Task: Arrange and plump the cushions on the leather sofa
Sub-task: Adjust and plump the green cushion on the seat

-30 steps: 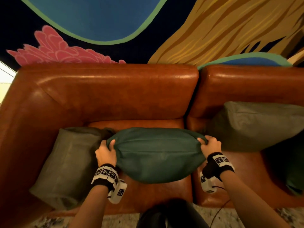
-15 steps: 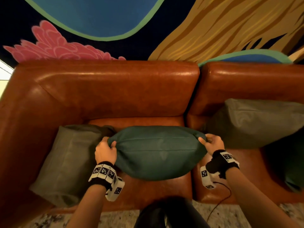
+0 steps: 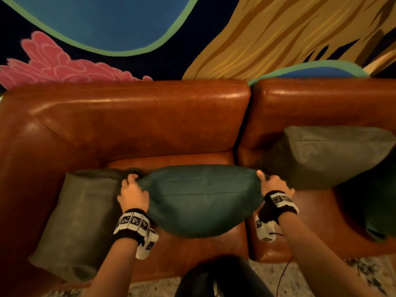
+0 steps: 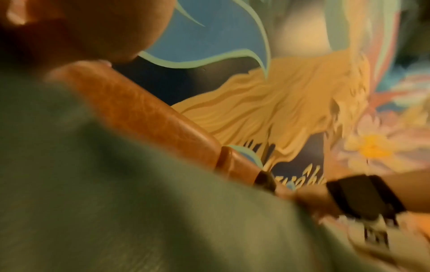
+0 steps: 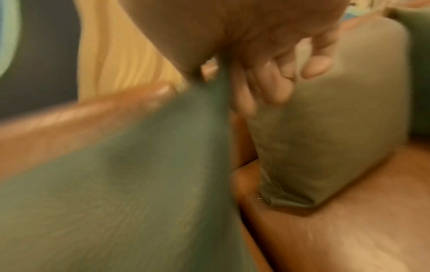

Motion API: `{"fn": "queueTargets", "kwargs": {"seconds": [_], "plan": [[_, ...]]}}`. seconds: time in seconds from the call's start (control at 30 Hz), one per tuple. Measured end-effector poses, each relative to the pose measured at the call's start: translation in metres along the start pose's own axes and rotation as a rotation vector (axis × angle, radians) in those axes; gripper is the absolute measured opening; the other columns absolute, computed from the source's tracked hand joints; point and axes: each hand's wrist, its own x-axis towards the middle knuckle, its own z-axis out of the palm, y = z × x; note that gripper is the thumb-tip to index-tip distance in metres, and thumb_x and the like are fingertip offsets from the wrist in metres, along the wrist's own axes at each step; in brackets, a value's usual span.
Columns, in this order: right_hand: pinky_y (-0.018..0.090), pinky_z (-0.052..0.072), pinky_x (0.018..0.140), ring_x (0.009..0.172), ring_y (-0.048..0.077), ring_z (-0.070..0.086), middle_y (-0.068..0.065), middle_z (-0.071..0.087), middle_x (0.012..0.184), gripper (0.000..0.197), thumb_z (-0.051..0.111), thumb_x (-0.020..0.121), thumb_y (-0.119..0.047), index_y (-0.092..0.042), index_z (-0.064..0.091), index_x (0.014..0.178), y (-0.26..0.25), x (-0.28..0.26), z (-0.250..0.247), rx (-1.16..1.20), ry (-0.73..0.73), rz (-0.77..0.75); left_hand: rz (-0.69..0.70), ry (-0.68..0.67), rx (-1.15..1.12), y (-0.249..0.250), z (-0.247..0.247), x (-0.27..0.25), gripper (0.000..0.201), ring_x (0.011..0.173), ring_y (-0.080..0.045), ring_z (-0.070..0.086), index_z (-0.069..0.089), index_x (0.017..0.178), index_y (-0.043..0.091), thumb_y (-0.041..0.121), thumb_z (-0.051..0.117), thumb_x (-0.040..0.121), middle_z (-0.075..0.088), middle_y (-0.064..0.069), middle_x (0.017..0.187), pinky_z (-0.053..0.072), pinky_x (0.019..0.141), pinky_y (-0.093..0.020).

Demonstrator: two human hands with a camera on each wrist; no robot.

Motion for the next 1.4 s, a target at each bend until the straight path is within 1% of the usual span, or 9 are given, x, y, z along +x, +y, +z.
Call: {"fn": "queueTargets", "kwargs": {"seconds": [0.23,0.37,0.5,0.73,0.83,0.9,1.0,1.2,1.4], "plan": [[0.056,0.001,0.115,0.149,0.023,0.002,-0.005,0.009,0.162,0.060,0.031,0.094,-0.054,-0.038,0.017,0.150,-0.061,-0.083,0.077,-0.281,0.054,-0.958,0.752,-0.214,0.469,0.043,0.074,-0.048,0.055,0.148,-0.021,0.019,0.034,0.144,0.044,0.042,0.034,0.089,0.016,0.010,0.160,0.004,0.106,-0.072],[0.057,-0.033,0.098,0.145,0.027,-0.023,-0.012,-0.019,0.158,0.079,0.014,0.077,-0.086,-0.052,-0.008,0.145,-0.029,-0.026,0.055,-0.367,0.047,-0.510,0.392,-0.222,0.491,-0.018,0.072,-0.032,0.060,0.149,-0.016,0.013,0.006,0.148,0.050,0.065,0.015,0.091,0.010,0.014,0.160,-0.004,0.109,-0.069],[0.061,-0.003,0.116,0.147,0.038,0.002,0.005,0.000,0.162,0.115,0.029,0.061,-0.096,-0.030,0.002,0.152,0.012,0.024,0.022,0.061,-0.092,0.018,0.014,-0.192,0.428,-0.016,0.051,-0.032,0.073,0.149,-0.032,0.002,0.004,0.153,0.034,0.070,0.013,0.090,0.002,0.002,0.163,-0.006,0.104,-0.077],[0.037,0.043,0.096,0.112,0.033,0.060,0.022,0.068,0.112,0.045,0.049,0.096,-0.042,-0.003,0.068,0.106,-0.047,-0.055,0.029,0.617,-0.153,-0.283,0.749,-0.317,0.355,0.086,0.065,-0.090,0.119,0.145,-0.031,-0.026,-0.004,0.153,0.013,0.072,0.053,0.068,-0.019,-0.012,0.159,-0.019,0.113,-0.054],[0.036,0.047,0.096,0.100,0.011,0.064,0.003,0.073,0.105,0.029,0.052,0.093,-0.039,-0.020,0.072,0.103,-0.060,-0.105,0.028,0.796,-0.200,-0.570,0.633,-0.297,0.139,0.111,0.055,-0.108,0.100,0.147,-0.039,0.010,0.012,0.151,0.001,0.046,0.058,0.074,0.015,-0.020,0.159,0.016,0.117,-0.050],[0.022,0.028,0.114,0.128,0.001,0.047,-0.006,0.058,0.134,0.032,0.045,0.095,-0.038,-0.040,0.058,0.124,-0.063,-0.128,0.015,0.850,-0.320,-0.810,0.609,-0.106,-0.154,0.108,0.038,-0.105,0.053,0.098,-0.040,0.067,0.058,0.117,-0.006,0.026,0.053,0.076,0.068,-0.027,0.106,0.053,0.075,-0.038],[0.018,-0.011,0.115,0.145,-0.003,0.002,-0.016,0.018,0.158,0.041,0.033,0.100,-0.041,-0.060,0.026,0.136,-0.061,-0.129,0.007,0.599,-0.400,-1.080,0.587,0.057,-0.366,0.102,0.016,-0.098,0.015,0.055,-0.031,0.061,0.063,0.074,-0.001,0.010,0.054,0.075,0.065,-0.020,0.060,0.040,0.054,-0.035],[0.055,0.000,0.118,0.148,0.023,0.000,-0.008,0.003,0.161,0.090,-0.011,0.072,-0.084,-0.044,0.009,0.149,0.033,-0.035,0.066,0.083,-0.178,-0.265,0.459,0.112,-0.732,0.103,-0.020,-0.120,0.015,0.060,0.004,0.055,0.067,0.075,0.011,0.020,0.061,0.085,0.061,0.007,0.059,0.042,0.060,-0.012],[0.033,0.044,0.095,0.115,0.035,0.058,0.018,0.061,0.126,0.079,0.056,0.077,-0.070,-0.007,0.060,0.123,0.067,-0.015,0.058,0.504,-0.325,0.117,0.531,0.152,-0.712,0.104,-0.022,-0.134,0.027,0.052,0.001,0.051,0.064,0.077,0.004,0.027,0.058,0.090,0.056,0.008,0.054,0.036,0.052,-0.009]]}}
